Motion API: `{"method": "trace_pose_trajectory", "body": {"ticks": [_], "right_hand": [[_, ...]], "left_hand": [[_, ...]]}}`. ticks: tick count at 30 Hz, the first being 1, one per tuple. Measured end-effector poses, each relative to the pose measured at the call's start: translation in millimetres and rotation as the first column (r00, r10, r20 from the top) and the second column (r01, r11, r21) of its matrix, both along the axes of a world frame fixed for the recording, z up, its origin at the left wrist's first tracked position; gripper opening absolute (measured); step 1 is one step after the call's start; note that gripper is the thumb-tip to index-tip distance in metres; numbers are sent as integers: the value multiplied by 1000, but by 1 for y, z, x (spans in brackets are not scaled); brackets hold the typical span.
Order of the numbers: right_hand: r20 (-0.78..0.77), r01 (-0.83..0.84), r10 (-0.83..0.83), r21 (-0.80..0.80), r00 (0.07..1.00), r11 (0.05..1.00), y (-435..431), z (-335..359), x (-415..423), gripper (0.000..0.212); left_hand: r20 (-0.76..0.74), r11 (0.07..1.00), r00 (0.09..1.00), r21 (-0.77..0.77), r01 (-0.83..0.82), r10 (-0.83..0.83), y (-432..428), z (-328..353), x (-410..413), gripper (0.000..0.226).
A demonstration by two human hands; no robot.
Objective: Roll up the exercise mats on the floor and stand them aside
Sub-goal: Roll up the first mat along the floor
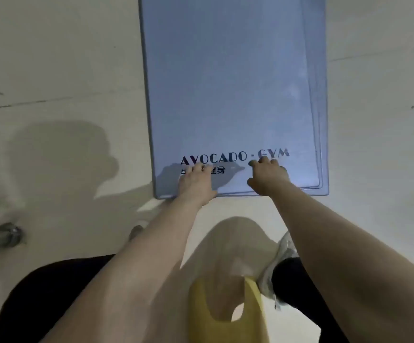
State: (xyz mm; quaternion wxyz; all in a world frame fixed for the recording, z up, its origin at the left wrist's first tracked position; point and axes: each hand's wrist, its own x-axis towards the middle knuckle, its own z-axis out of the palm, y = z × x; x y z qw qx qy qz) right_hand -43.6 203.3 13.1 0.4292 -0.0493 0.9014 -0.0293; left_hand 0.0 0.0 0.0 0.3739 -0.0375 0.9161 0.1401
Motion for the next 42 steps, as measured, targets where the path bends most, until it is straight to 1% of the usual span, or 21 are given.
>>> {"method": "trace_pose_trajectory", "body": {"ticks": [3, 4, 5, 6, 8, 9, 12, 15, 17, 20, 23, 25, 28, 30, 31, 33, 35, 37, 38, 40, 42], "right_hand": [[10, -66, 66, 26, 998, 997, 11, -87, 24, 61], [16, -90, 89, 32, 996, 995, 12, -109, 40, 64], [-35, -97, 98, 44, 995, 994, 14, -133, 53, 65], [-88, -107, 112, 65, 990, 992, 15, -151, 64, 64], [-246, -115, 131, 76, 960, 990, 19, -170, 74, 57], [-290, -128, 145, 78, 946, 989, 22, -173, 76, 54], [-332, -163, 160, 19, 930, 987, 33, -171, 69, 55], [-350, -247, 241, 26, 905, 969, 42, -167, 57, 54], [-323, -296, 289, 27, 901, 955, 42, -163, 50, 49], [-312, -325, 319, 35, 895, 945, 40, -153, 48, 49], [-352, -294, 282, 22, 892, 956, 42, -139, 54, 43], [-366, -278, 259, 1, 894, 960, 43, -127, 61, 39], [-423, -251, 221, -17, 879, 968, 41, -106, 67, 35], [-437, -229, 186, -47, 880, 972, 38, -94, 69, 28], [-421, -212, 163, -72, 892, 975, 37, -89, 70, 25], [-358, -161, 110, -115, 927, 980, 34, -83, 66, 24], [-357, -104, 57, -111, 932, 988, 31, -83, 59, 23], [-483, -123, 66, -87, 873, 989, 27, -93, 46, 22], [-575, -150, 82, -72, 814, 986, 25, -100, 40, 21], [-705, -154, 74, -49, 705, 987, 23, -114, 29, 21], [-758, -148, 91, -7, 646, 989, 21, -129, 20, 17]], "left_hand": [[46, 992, 995, -87, 94, -91, 15, -80, 22, 98], [68, 986, 991, -119, 120, -113, 15, -101, 32, 100], [49, 981, 991, -141, 131, -125, 15, -119, 41, 99], [5, 977, 990, -158, 140, -141, 14, -135, 49, 95], [-169, 964, 966, -211, 160, -198, 8, -158, 61, 85], [-240, 954, 944, -247, 167, -228, 5, -165, 65, 79], [-328, 959, 916, -232, 160, -232, 0, -169, 65, 68], [-255, 963, 934, -169, 210, -248, -7, -158, 57, 61], [-238, 959, 930, -126, 255, -279, -13, -152, 54, 54], [-238, 940, 910, -117, 320, -340, -17, -137, 56, 49], [-302, 944, 894, -133, 303, -330, -14, -113, 52, 47], [-330, 945, 890, -199, 259, -314, -11, -95, 49, 45], [-335, 940, 903, -295, 170, -269, -11, -73, 48, 35], [-376, 924, 880, -350, 155, -290, -15, -65, 50, 27], [-387, 921, 872, -354, 161, -301, -18, -63, 51, 25], [-379, 938, 881, -302, 171, -283, -25, -62, 49, 24], [-360, 948, 898, -276, 156, -252, -30, -66, 44, 24], [-431, 951, 872, -288, 112, -233, -36, -78, 38, 19], [-496, 955, 843, -288, 69, -210, -39, -85, 35, 16], [-629, 953, 755, -301, -19, -184, -41, -99, 28, 12], [-719, 943, 660, -329, -51, -215, -41, -116, 17, 10]]}}
